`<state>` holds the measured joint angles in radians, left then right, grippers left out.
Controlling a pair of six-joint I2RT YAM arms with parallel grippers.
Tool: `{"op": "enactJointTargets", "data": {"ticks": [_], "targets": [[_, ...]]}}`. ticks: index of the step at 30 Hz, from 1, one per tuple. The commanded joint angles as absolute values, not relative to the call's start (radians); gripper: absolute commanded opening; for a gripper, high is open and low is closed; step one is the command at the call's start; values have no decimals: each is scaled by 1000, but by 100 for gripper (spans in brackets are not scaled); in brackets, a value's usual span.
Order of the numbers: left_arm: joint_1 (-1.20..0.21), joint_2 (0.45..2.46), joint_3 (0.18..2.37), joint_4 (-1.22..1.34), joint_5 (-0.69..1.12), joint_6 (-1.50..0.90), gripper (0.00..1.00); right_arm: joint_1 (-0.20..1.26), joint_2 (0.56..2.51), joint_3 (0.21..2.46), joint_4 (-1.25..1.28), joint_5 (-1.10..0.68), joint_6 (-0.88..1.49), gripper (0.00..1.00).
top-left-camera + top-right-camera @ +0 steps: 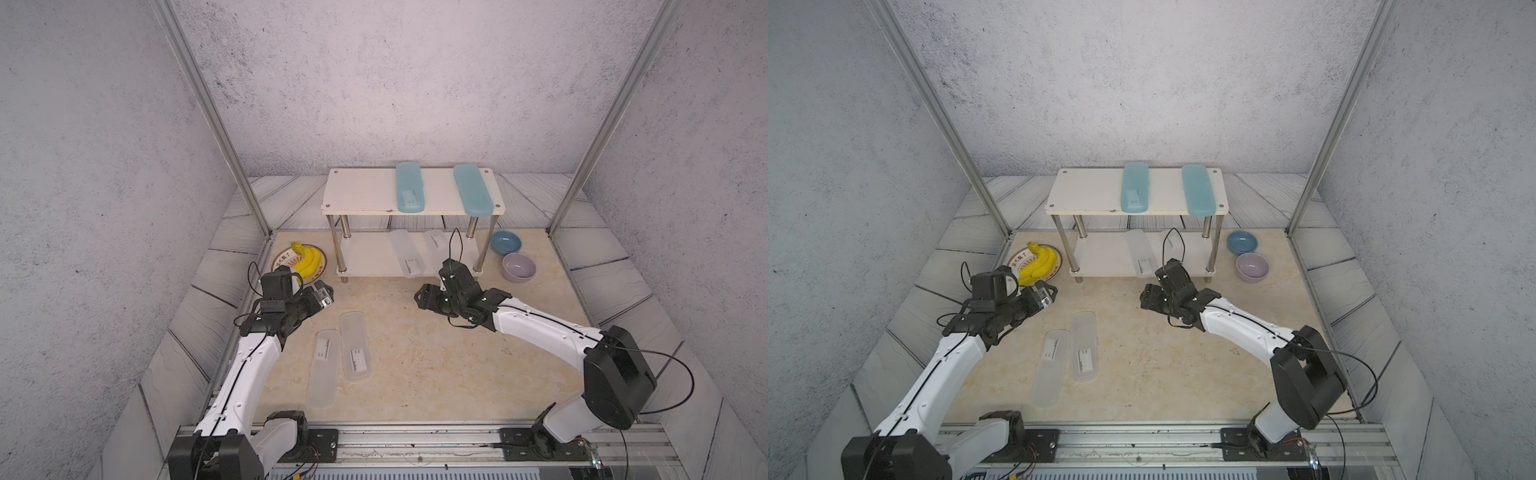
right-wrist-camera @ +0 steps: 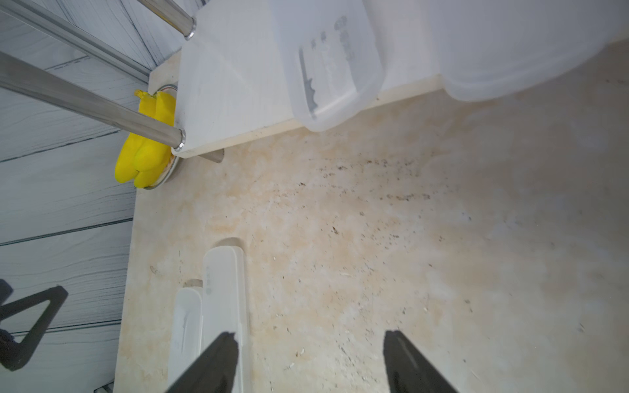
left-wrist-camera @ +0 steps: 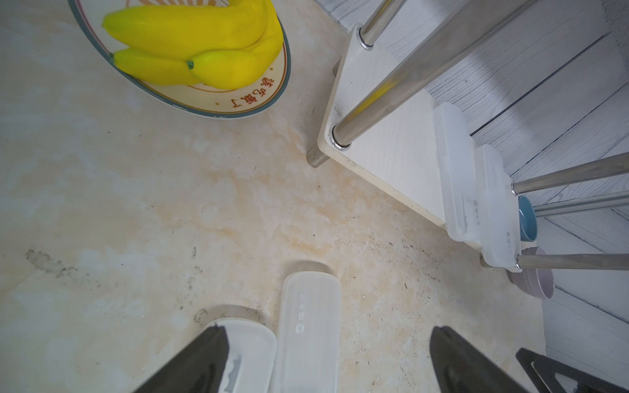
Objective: Place the pencil cases on the shelf according to color
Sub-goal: Move the pencil case to the center of the board.
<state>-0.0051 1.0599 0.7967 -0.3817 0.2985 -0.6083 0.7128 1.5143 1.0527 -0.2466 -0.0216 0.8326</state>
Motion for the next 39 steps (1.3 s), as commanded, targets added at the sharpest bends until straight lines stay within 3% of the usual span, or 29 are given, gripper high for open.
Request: {"op": "enactJointTargets", "data": {"ticks": [1, 6, 12, 14, 25, 39], "targets": [[-9, 1040, 748, -359, 266, -671, 99, 746, 1497, 1003, -339, 37, 787, 80], [-2, 1055, 731, -331, 243, -700, 99, 825, 1539, 1015, -342, 34, 793, 89], [27, 1098, 758, -394, 227, -706, 99, 929, 1691, 1170, -372, 22, 759, 93], [34, 1088, 751, -408, 207, -707, 99, 963, 1753, 1248, -400, 21, 730, 100], [204, 1063, 699, -387, 271, -720, 99, 1056, 2030, 1559, -594, -6, 650, 100], [239, 1055, 668, -409, 266, -726, 99, 1153, 2250, 1857, -778, 45, 636, 100]]}}
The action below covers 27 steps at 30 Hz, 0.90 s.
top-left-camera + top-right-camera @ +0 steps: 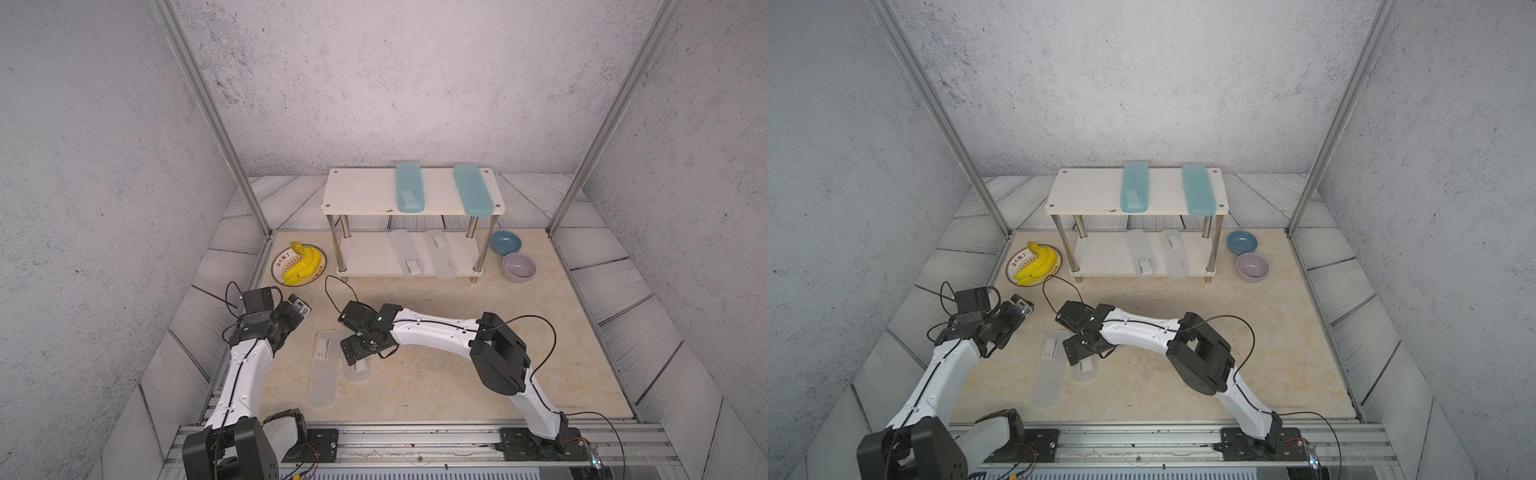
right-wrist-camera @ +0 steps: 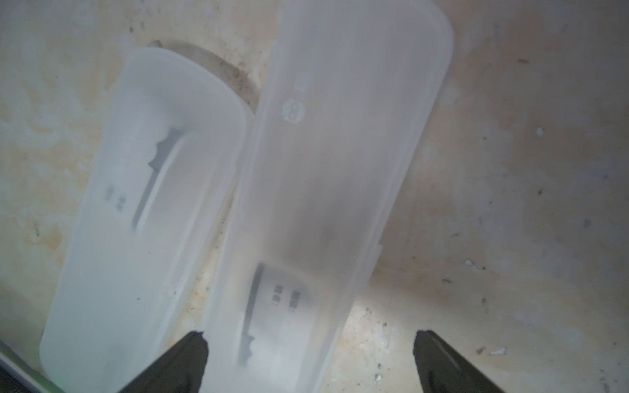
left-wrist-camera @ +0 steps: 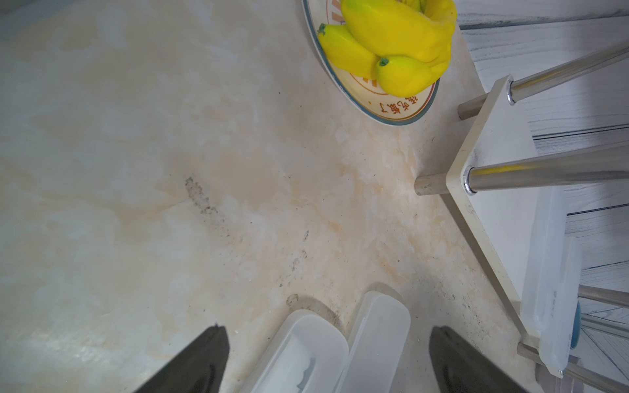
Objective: Place the pencil cases on the shelf according to color
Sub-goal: Move the pencil case to the center of the board.
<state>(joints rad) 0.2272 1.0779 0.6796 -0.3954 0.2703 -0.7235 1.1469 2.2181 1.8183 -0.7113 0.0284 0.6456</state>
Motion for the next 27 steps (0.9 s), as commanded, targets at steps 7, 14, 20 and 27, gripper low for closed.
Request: {"op": "enactJointTargets", "data": {"ticks": [7, 14, 20, 27], "targets": [[238, 1001, 660, -491, 179, -720, 99, 1170, 2332, 1965, -824, 54, 631, 100], [236, 969, 642, -510, 183, -722, 99, 1159, 2369, 1974, -896, 122, 676, 100], [233, 1001, 637, -529, 218, -718, 99, 1089, 2266, 1781, -801, 100, 709, 98], [147, 1054, 619, -559, 200, -728, 99, 1006, 2058, 1457, -656, 117, 669, 91]]}}
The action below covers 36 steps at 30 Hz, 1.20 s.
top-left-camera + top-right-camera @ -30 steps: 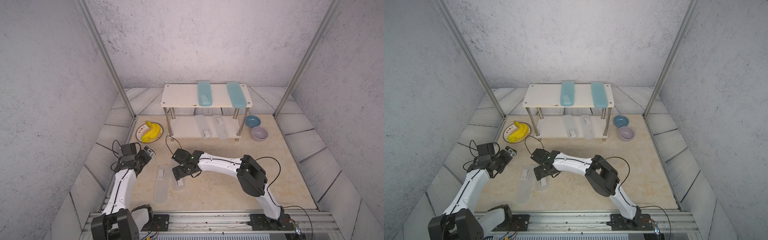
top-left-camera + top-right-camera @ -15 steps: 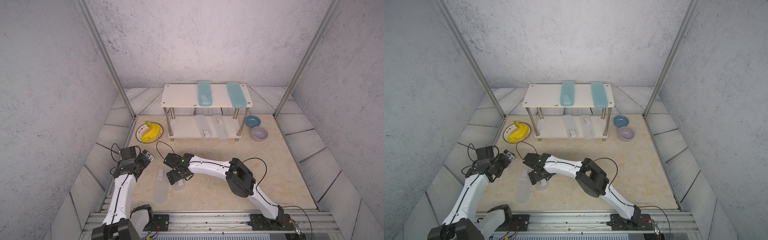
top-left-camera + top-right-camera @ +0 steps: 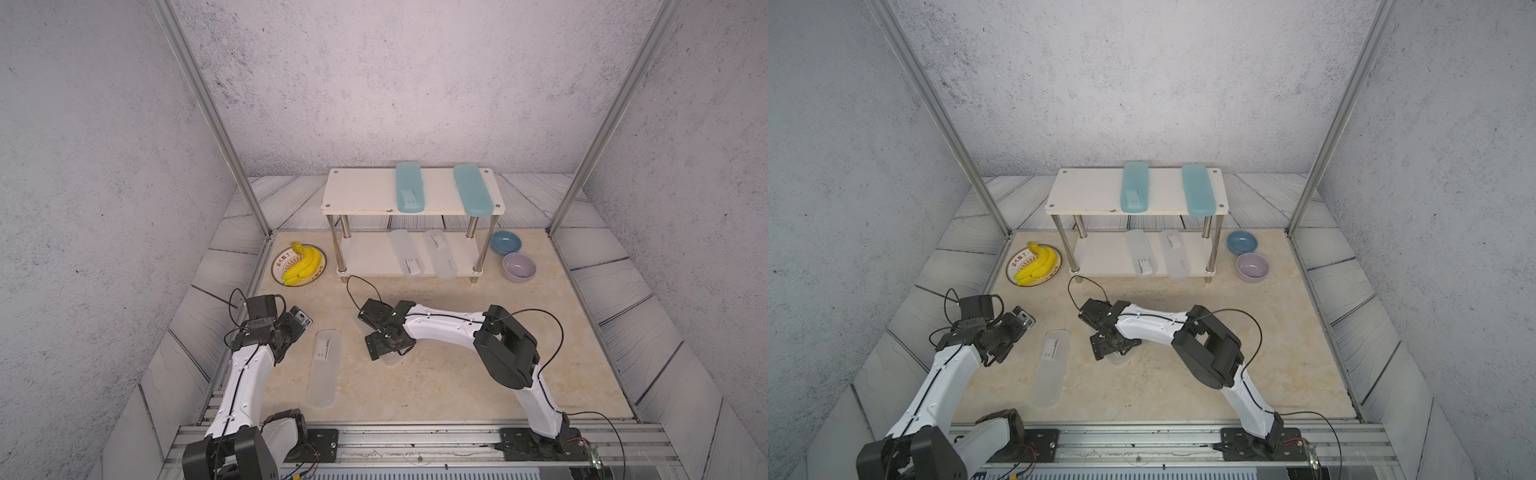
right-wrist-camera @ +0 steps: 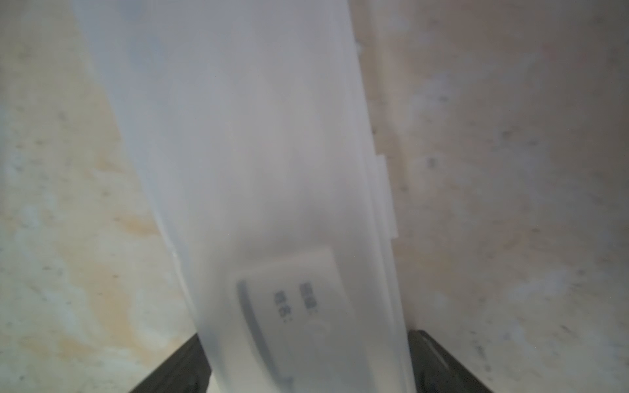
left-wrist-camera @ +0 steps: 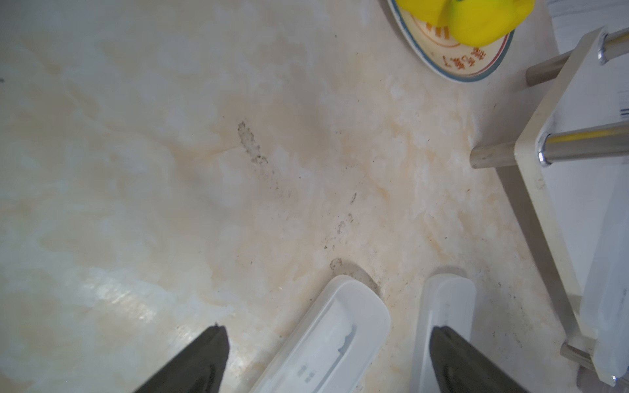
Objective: Place the pencil cases on the shelf according to color
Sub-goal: Move the pencil case to the center of the board.
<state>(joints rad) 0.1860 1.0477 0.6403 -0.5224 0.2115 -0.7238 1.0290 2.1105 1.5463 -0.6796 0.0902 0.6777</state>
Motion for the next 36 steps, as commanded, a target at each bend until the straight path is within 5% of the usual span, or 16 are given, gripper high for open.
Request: {"op": "enactJointTargets", "data": {"ticks": [1, 17, 36], "targets": [[121, 1051, 614, -569, 181, -737, 99, 997, 2031, 1418, -650, 122, 663, 91], [-209, 1074, 494, -541, 125, -835, 99, 817, 1652, 939, -524, 146, 675, 90], [-562, 1506, 830, -541, 5, -709, 99, 688, 1440, 721, -510, 171, 671, 91]]}}
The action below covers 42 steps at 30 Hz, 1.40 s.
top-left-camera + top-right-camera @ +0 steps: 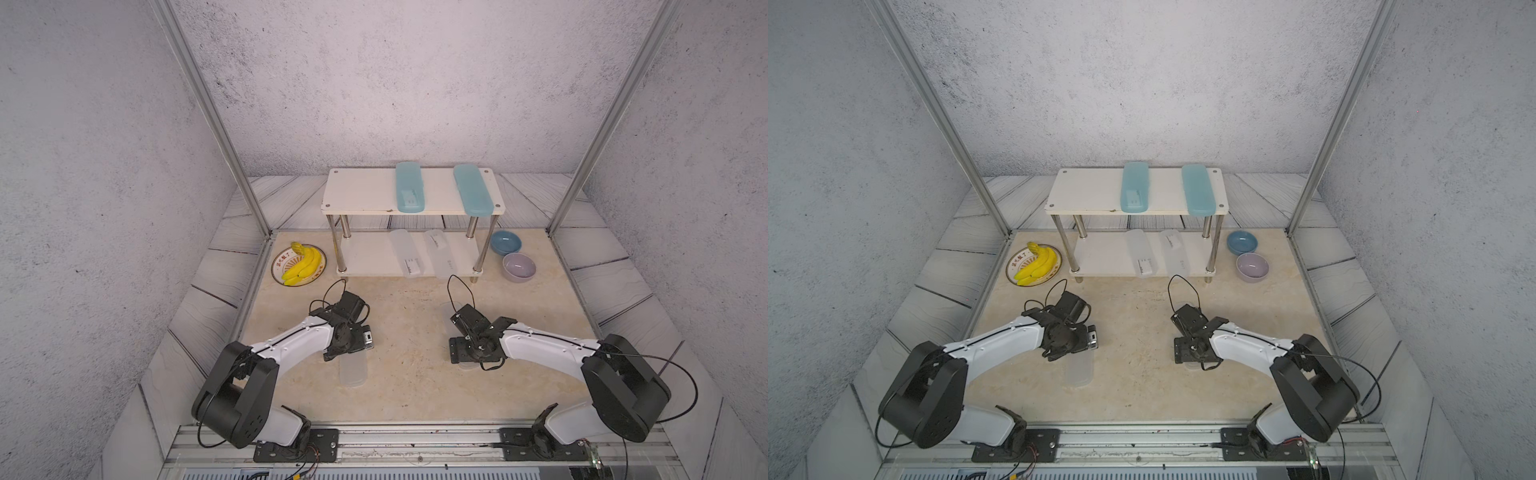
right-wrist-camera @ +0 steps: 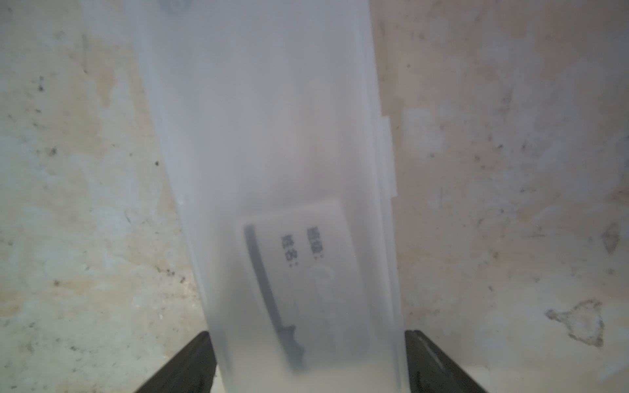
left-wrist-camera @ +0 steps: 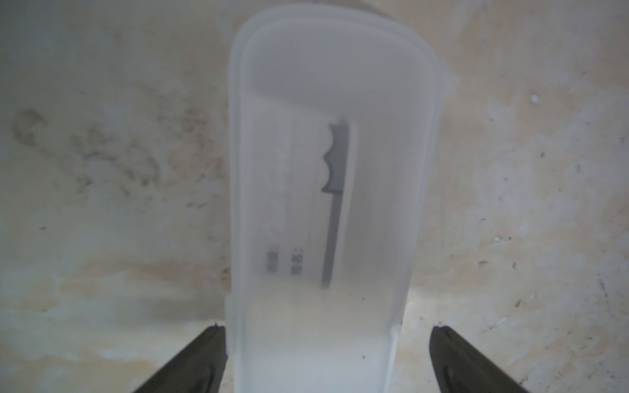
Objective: Place the pencil cases on the shelf according to color
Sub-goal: Move the pencil case to the center of the board, then pick up the pencil case from the center of the board.
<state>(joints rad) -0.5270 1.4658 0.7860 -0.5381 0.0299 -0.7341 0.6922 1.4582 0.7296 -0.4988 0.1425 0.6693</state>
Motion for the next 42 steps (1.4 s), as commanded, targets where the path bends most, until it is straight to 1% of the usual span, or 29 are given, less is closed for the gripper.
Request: {"op": "enactJointTargets", "data": {"ticks": [1, 4, 7, 12, 14, 18, 23, 28, 34, 36, 42], "targets": [[-572, 1522, 836, -532, 13, -704, 98, 687, 1440, 723, -508, 169, 668, 92], [-584, 1553, 843, -528, 22, -711, 99, 688, 1439, 736, -526, 177, 674, 96], [-584, 1530, 828, -534, -8, -725, 99, 688, 1403, 739, -540, 196, 673, 100], [-584, 1450, 813, -572, -80, -730, 99, 688, 1331, 720, -560, 198, 637, 100], [-583, 1419, 807, -584, -110, -729, 98, 686, 1321, 693, -525, 153, 620, 100], [-576, 1355, 796, -594, -160, -715, 99, 686, 1345, 662, -482, 94, 601, 100], [-548, 1259, 777, -572, -172, -680, 99, 688, 1368, 640, -447, 92, 579, 100], [-513, 1165, 763, -561, -198, -671, 99, 686, 1418, 659, -467, 110, 602, 100], [-483, 1109, 758, -509, -142, -661, 99, 688, 1471, 666, -447, 110, 612, 100], [-482, 1109, 765, -508, -144, -661, 98, 687, 1479, 667, -445, 115, 615, 98], [-458, 1099, 799, -523, -148, -658, 99, 694, 1466, 657, -477, 146, 674, 86]]}}
